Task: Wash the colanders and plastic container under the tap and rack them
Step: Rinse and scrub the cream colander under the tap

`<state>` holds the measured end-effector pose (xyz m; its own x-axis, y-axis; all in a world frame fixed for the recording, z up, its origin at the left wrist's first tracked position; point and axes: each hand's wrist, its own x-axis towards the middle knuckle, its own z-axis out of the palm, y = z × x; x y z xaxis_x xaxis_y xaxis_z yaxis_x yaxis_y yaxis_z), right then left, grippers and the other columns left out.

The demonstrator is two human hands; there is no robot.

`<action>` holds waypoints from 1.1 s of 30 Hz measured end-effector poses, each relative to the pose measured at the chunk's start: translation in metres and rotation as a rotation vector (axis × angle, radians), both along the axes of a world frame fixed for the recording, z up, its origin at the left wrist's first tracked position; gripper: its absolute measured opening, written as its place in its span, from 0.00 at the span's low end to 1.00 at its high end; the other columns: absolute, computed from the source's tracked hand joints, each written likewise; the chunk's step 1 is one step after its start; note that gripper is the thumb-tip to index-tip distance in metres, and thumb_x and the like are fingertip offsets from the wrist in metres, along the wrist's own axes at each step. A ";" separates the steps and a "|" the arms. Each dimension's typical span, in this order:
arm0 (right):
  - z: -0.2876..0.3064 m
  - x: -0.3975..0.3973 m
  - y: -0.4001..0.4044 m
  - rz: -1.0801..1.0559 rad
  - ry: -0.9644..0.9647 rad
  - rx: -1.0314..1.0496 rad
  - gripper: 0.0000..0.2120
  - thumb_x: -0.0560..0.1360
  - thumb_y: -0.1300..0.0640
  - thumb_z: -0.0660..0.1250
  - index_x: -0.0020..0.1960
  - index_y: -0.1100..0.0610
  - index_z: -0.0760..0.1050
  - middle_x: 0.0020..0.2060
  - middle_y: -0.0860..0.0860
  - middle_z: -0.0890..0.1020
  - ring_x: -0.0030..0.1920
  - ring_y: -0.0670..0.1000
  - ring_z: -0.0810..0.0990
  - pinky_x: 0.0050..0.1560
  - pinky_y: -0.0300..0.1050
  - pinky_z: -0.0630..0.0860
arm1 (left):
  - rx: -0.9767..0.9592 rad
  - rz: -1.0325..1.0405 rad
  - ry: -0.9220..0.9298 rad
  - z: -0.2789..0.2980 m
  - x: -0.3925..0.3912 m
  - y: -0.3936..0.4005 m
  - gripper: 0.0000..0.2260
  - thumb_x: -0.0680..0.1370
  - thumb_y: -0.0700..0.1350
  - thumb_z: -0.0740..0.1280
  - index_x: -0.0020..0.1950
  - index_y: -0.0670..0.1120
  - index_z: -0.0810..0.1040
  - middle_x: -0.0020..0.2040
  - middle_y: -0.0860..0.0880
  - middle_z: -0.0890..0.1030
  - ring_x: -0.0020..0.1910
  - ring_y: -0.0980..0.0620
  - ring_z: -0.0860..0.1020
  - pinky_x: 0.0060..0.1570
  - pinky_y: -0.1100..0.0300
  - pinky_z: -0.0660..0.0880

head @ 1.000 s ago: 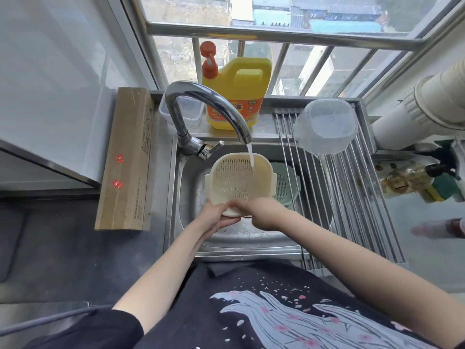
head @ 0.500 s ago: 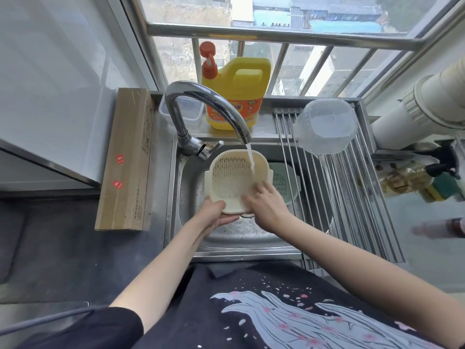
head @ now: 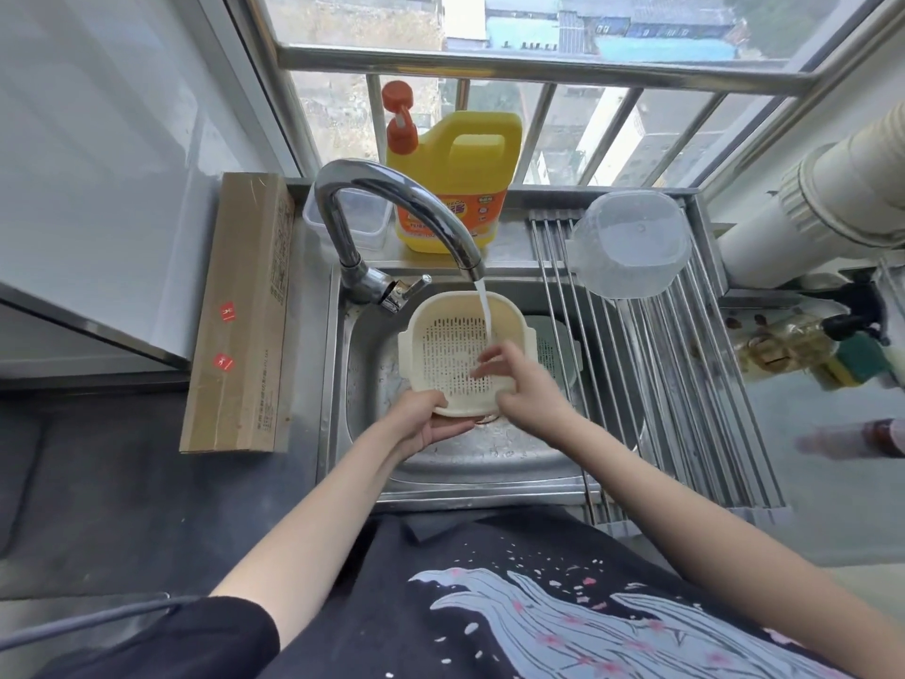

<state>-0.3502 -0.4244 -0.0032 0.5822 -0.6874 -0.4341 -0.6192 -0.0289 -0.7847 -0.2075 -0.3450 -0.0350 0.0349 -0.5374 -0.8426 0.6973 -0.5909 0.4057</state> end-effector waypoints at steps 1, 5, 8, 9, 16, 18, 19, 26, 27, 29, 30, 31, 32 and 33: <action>0.003 -0.002 -0.005 -0.123 -0.045 -0.077 0.21 0.69 0.75 0.56 0.55 0.56 0.71 0.49 0.49 0.81 0.47 0.47 0.80 0.39 0.42 0.78 | 0.005 -0.033 0.017 0.001 0.000 0.001 0.18 0.76 0.28 0.52 0.65 0.38 0.65 0.51 0.36 0.80 0.39 0.39 0.84 0.36 0.51 0.82; 0.004 -0.012 -0.019 -0.486 -0.149 -0.156 0.18 0.70 0.76 0.54 0.47 0.58 0.74 0.42 0.51 0.82 0.47 0.49 0.81 0.51 0.49 0.79 | 0.014 -0.130 0.082 0.005 0.005 0.005 0.15 0.77 0.29 0.52 0.62 0.37 0.66 0.49 0.35 0.81 0.40 0.40 0.84 0.38 0.54 0.82; 0.009 -0.016 -0.022 -0.508 -0.194 -0.097 0.17 0.70 0.76 0.53 0.46 0.61 0.76 0.42 0.54 0.82 0.45 0.53 0.81 0.46 0.45 0.79 | 0.058 -0.168 0.177 0.004 0.010 0.010 0.10 0.79 0.30 0.53 0.58 0.34 0.68 0.45 0.33 0.82 0.40 0.41 0.84 0.36 0.56 0.82; 0.010 -0.016 -0.022 -0.499 -0.194 -0.112 0.17 0.70 0.76 0.54 0.45 0.61 0.77 0.41 0.54 0.81 0.45 0.53 0.80 0.45 0.44 0.79 | 0.078 -0.188 0.199 0.005 0.012 0.011 0.09 0.79 0.31 0.53 0.57 0.34 0.69 0.43 0.33 0.83 0.39 0.42 0.85 0.35 0.57 0.82; 0.009 -0.011 -0.027 -0.469 -0.162 -0.204 0.17 0.70 0.72 0.56 0.41 0.56 0.79 0.41 0.51 0.82 0.45 0.50 0.80 0.49 0.49 0.79 | 0.166 -0.426 0.188 0.012 0.020 0.007 0.12 0.81 0.39 0.54 0.53 0.32 0.73 0.41 0.35 0.83 0.33 0.49 0.84 0.29 0.61 0.81; 0.008 -0.011 -0.028 -0.439 -0.127 -0.213 0.17 0.70 0.71 0.56 0.42 0.55 0.79 0.40 0.48 0.83 0.43 0.50 0.80 0.47 0.49 0.78 | 0.186 -0.546 0.136 0.012 0.023 0.002 0.14 0.81 0.42 0.53 0.53 0.33 0.74 0.43 0.36 0.84 0.33 0.50 0.84 0.28 0.61 0.80; 0.009 -0.012 -0.028 -0.424 -0.107 -0.214 0.17 0.70 0.71 0.56 0.42 0.54 0.79 0.40 0.47 0.82 0.42 0.49 0.80 0.46 0.48 0.77 | 0.197 -0.600 0.117 0.012 0.025 0.000 0.16 0.81 0.43 0.53 0.54 0.34 0.74 0.46 0.37 0.83 0.33 0.50 0.84 0.28 0.62 0.80; 0.007 -0.017 -0.031 -0.248 0.115 -0.251 0.17 0.73 0.69 0.55 0.48 0.57 0.81 0.47 0.49 0.83 0.48 0.49 0.80 0.47 0.40 0.74 | 0.271 -0.870 -0.047 0.027 0.027 -0.016 0.20 0.79 0.46 0.50 0.50 0.34 0.77 0.31 0.43 0.83 0.23 0.57 0.79 0.20 0.67 0.74; 0.007 -0.017 -0.031 -0.184 0.147 -0.268 0.18 0.74 0.69 0.55 0.51 0.57 0.81 0.50 0.51 0.83 0.51 0.50 0.80 0.51 0.42 0.75 | 0.277 -0.882 -0.079 0.029 0.028 -0.018 0.20 0.79 0.45 0.50 0.49 0.35 0.77 0.30 0.43 0.82 0.22 0.57 0.78 0.19 0.68 0.72; 0.008 -0.019 -0.033 -0.017 0.227 -0.317 0.20 0.75 0.68 0.53 0.57 0.56 0.80 0.56 0.52 0.82 0.57 0.52 0.78 0.56 0.46 0.74 | 0.293 -0.909 -0.132 0.032 0.029 -0.022 0.19 0.78 0.44 0.51 0.47 0.35 0.77 0.29 0.44 0.82 0.20 0.59 0.75 0.19 0.69 0.70; 0.010 -0.019 -0.035 0.079 0.280 -0.343 0.22 0.75 0.68 0.53 0.60 0.54 0.78 0.59 0.52 0.80 0.58 0.53 0.78 0.55 0.46 0.74 | 0.305 -0.930 -0.149 0.033 0.030 -0.023 0.18 0.78 0.44 0.51 0.46 0.36 0.78 0.28 0.45 0.82 0.20 0.59 0.74 0.18 0.69 0.69; 0.012 -0.019 -0.038 0.183 0.335 -0.362 0.23 0.76 0.69 0.53 0.63 0.53 0.76 0.62 0.52 0.78 0.60 0.54 0.77 0.55 0.45 0.74 | 0.321 -0.951 -0.162 0.034 0.030 -0.024 0.18 0.78 0.44 0.50 0.45 0.36 0.78 0.27 0.45 0.81 0.19 0.59 0.74 0.18 0.70 0.68; 0.014 -0.018 -0.042 0.305 0.386 -0.369 0.25 0.76 0.69 0.53 0.66 0.52 0.74 0.65 0.52 0.76 0.63 0.53 0.75 0.58 0.46 0.73 | 0.336 -0.967 -0.174 0.035 0.031 -0.025 0.19 0.78 0.44 0.50 0.44 0.36 0.77 0.26 0.45 0.81 0.19 0.60 0.73 0.18 0.70 0.67; 0.015 -0.015 -0.047 0.445 0.432 -0.366 0.27 0.76 0.70 0.54 0.70 0.50 0.70 0.68 0.50 0.73 0.66 0.53 0.73 0.62 0.47 0.71 | 0.346 -0.981 -0.190 0.035 0.032 -0.026 0.19 0.78 0.44 0.50 0.44 0.36 0.77 0.26 0.45 0.81 0.18 0.59 0.74 0.18 0.71 0.68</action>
<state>-0.3652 -0.4713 0.0115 0.6694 -0.5702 -0.4762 -0.7404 -0.5649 -0.3644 -0.1758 -0.3712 0.0004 -0.1375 -0.1335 -0.9815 -0.2053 -0.9655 0.1601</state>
